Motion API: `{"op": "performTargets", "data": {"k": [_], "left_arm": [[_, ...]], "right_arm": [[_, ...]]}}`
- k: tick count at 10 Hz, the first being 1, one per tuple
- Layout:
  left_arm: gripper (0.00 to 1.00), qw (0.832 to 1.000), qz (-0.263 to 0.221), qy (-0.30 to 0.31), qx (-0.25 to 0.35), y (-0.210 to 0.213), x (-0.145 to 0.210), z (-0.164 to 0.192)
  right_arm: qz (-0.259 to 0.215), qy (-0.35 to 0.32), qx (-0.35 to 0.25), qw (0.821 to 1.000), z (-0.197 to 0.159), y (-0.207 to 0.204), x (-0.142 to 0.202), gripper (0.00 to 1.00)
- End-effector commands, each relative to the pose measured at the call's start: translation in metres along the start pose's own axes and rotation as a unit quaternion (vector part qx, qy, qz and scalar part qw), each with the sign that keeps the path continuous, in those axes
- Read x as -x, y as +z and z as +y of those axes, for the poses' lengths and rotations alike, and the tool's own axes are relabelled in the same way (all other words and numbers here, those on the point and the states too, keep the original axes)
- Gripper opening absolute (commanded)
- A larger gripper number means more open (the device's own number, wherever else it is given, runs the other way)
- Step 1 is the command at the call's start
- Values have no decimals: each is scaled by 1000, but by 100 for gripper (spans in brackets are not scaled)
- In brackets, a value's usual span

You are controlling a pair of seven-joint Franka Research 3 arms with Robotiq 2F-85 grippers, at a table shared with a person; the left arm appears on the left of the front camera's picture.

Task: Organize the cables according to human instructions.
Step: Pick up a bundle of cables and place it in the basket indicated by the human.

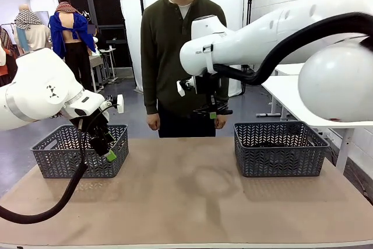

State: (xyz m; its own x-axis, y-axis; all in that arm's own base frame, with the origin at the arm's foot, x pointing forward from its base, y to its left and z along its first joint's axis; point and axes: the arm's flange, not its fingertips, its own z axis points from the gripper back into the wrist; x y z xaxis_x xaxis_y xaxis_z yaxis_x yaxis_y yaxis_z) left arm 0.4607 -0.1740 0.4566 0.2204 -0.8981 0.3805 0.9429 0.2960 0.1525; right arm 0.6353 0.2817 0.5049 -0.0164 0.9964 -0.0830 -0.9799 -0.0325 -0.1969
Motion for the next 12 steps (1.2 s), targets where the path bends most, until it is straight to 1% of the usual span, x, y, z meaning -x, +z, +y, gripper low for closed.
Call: {"op": "performTargets", "data": {"k": [1, 2, 8, 9, 10, 11, 12], "left_arm": [[100, 1000, 4, 0, 4, 2, -1, 0], [100, 1000, 4, 0, 4, 2, -1, 0], [100, 1000, 4, 0, 4, 2, -1, 0], [100, 1000, 4, 0, 4, 2, -1, 0], [100, 1000, 4, 0, 4, 2, -1, 0], [100, 1000, 4, 0, 4, 2, -1, 0], [100, 1000, 4, 0, 4, 2, -1, 0]], "right_arm": [[-27, -14, -2, 1000, 15, 4, 7, 0], [0, 0, 0, 1000, 0, 0, 0, 0], [0, 0, 0, 1000, 0, 0, 0, 0], [-7, 9, -8, 1000, 5, -3, -1, 0], [-9, 15, 0, 1000, 5, 7, 6, 0], [-8, -16, -21, 1000, 15, 19, 57, 0], [-7, -18, -19, 1000, 15, 20, 59, 0]]}}
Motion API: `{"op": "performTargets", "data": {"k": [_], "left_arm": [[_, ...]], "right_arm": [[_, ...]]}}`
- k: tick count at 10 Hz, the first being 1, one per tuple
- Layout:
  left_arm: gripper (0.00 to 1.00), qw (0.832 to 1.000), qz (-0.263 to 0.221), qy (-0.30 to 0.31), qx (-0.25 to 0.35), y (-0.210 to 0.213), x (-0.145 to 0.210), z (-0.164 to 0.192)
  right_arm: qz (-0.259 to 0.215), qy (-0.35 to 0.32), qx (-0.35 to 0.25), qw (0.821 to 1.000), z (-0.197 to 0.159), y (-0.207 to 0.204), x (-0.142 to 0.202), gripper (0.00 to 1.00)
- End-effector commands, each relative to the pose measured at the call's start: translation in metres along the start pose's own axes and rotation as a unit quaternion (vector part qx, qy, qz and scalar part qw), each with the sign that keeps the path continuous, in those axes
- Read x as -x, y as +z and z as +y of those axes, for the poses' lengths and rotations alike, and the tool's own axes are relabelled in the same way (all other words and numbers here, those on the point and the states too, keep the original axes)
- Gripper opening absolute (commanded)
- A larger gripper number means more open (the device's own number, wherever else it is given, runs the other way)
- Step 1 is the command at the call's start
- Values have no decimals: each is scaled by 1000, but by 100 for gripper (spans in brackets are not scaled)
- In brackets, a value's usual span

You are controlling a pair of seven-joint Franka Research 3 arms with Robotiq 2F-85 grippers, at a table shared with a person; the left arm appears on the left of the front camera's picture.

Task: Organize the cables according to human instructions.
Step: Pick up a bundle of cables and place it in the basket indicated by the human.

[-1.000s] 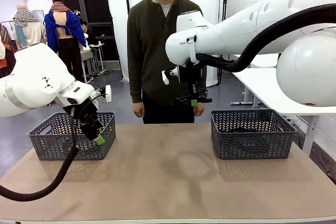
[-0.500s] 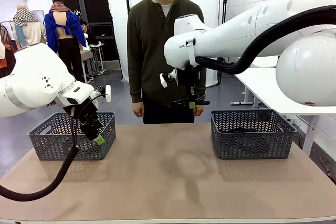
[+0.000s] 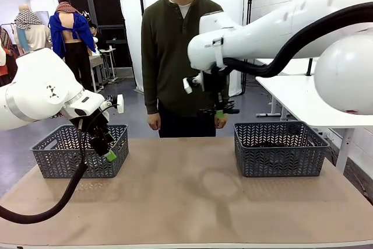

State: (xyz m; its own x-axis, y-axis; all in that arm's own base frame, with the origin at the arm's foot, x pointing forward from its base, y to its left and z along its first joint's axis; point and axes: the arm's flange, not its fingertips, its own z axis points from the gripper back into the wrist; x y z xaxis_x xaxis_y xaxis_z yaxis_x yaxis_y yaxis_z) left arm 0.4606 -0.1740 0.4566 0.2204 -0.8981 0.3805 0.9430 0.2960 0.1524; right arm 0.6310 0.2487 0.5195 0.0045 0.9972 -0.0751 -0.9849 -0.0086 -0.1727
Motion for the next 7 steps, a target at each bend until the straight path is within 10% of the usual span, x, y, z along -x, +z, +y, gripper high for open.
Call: {"op": "performTargets", "data": {"k": [1, 7], "left_arm": [[100, 1000, 4, 0, 4, 2, -1, 0], [100, 1000, 4, 0, 4, 2, -1, 0]], "right_arm": [[-2, -16, -2, 1000, 13, 9, 37, 0], [-3, -38, 5, 999, 27, 8, 91, 0]]}}
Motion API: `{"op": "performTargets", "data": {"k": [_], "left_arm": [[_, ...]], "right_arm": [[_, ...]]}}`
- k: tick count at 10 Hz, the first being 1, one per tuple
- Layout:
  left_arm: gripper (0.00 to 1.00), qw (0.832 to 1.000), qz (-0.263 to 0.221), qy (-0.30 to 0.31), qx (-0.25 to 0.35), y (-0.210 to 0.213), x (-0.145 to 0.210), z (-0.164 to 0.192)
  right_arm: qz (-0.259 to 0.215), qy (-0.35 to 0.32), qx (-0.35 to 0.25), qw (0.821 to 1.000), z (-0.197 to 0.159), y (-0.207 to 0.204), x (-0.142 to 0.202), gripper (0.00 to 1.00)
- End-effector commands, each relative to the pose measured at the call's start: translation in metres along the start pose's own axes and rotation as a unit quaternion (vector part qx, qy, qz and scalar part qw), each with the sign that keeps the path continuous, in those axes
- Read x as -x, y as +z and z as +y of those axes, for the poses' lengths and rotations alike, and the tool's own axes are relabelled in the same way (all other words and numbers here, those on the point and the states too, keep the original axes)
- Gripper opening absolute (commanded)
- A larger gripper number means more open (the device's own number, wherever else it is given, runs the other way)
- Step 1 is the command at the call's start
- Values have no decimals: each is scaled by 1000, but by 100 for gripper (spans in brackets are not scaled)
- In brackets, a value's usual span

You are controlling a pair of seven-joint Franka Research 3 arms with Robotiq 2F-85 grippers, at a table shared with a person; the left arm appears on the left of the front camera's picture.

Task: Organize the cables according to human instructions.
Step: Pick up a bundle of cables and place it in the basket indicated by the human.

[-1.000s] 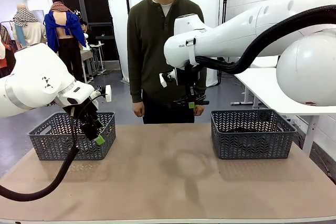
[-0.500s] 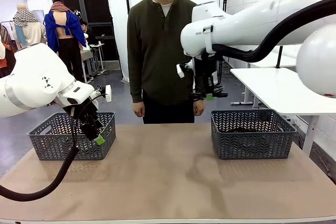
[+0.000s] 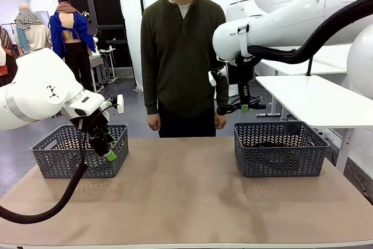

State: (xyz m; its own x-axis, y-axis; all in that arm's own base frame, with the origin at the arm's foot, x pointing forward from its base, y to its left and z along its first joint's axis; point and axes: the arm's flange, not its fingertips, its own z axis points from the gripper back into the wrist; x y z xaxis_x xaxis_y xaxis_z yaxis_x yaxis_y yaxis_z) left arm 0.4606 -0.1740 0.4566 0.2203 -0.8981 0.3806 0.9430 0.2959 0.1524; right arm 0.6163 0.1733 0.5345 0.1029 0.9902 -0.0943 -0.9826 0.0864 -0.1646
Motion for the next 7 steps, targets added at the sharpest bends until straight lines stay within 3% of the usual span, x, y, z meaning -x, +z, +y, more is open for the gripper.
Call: {"op": "performTargets", "data": {"k": [1, 7], "left_arm": [[100, 1000, 4, 0, 4, 2, -1, 0], [100, 1000, 4, 0, 4, 2, -1, 0]], "right_arm": [[-21, 8, 11, 1000, 16, -6, 25, 0], [-28, -2, 16, 999, 30, -20, 75, 0]]}}
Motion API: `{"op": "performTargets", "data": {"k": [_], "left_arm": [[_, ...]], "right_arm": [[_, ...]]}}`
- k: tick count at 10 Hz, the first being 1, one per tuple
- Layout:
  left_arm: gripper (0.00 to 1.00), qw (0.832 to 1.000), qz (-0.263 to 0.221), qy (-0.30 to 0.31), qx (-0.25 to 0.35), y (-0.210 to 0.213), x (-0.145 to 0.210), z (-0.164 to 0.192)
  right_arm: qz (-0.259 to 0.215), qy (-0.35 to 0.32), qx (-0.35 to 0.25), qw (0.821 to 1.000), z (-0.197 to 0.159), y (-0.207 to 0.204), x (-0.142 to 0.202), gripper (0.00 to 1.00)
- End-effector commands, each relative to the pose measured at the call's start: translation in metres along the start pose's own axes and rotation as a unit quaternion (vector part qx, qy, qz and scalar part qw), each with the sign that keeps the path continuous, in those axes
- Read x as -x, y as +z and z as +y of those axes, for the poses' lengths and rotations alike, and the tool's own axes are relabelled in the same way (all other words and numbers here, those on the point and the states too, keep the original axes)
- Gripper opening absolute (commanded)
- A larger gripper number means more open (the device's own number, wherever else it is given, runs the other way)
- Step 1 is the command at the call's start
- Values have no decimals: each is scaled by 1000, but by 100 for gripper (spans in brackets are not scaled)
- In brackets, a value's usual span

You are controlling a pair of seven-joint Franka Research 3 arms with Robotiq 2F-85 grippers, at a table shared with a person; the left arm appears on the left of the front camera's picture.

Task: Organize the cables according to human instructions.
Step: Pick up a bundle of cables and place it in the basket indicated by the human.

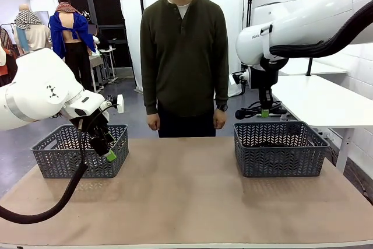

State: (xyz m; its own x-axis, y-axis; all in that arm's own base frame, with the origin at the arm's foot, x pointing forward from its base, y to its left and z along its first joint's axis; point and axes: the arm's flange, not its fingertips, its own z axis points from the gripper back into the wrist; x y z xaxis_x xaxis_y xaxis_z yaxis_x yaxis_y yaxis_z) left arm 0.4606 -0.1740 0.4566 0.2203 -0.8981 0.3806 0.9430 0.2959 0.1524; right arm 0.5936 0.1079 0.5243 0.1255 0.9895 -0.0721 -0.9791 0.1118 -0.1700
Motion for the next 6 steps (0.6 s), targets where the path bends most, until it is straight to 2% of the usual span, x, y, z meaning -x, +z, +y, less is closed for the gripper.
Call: {"op": "performTargets", "data": {"k": [1, 6], "left_arm": [[100, 1000, 4, 0, 4, 2, -1, 0], [100, 1000, 4, 0, 4, 2, -1, 0]], "right_arm": [[-24, 18, 19, 999, 14, -11, 15, 0], [-25, 22, 27, 999, 19, -35, 41, 0]]}}
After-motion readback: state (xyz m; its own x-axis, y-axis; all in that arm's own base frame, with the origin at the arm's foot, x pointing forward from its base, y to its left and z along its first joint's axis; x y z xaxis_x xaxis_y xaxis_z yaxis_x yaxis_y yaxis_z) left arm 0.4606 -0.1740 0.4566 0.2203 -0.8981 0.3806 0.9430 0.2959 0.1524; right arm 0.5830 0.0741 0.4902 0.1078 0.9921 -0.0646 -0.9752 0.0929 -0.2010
